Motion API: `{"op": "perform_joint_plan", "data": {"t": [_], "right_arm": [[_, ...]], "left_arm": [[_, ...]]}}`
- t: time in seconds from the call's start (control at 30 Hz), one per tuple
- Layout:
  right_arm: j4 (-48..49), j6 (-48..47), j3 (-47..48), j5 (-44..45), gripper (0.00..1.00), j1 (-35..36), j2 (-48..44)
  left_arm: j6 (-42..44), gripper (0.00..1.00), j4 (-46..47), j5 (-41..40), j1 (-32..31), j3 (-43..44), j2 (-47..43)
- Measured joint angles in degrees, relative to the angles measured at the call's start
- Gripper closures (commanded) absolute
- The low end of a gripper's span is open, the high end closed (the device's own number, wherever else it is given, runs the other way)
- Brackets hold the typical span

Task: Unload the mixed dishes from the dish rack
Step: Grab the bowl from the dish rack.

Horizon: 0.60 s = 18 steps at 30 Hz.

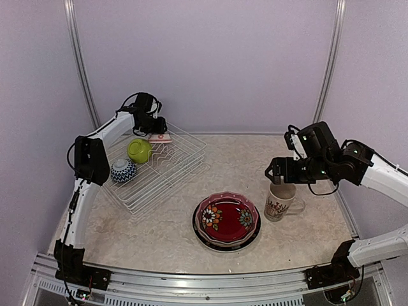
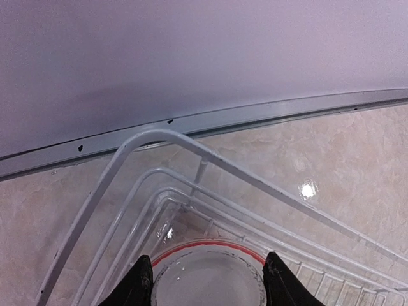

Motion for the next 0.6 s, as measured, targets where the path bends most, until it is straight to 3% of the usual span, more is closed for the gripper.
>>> {"op": "perform_joint_plan", "data": {"t": [0.27, 0.6], "right_arm": [[1.14, -0.07, 0.00, -0.70, 0.07, 0.00, 0.00], [2.95, 0.17, -2.08, -1.88, 0.06, 0.00, -0.02]], "left_arm": [[-2.84, 0.85, -3.32, 0.70, 0.22, -4.02, -5.16], [-7.34, 0.85, -4.13, 3.28, 0.26, -5.20, -8.70]]}}
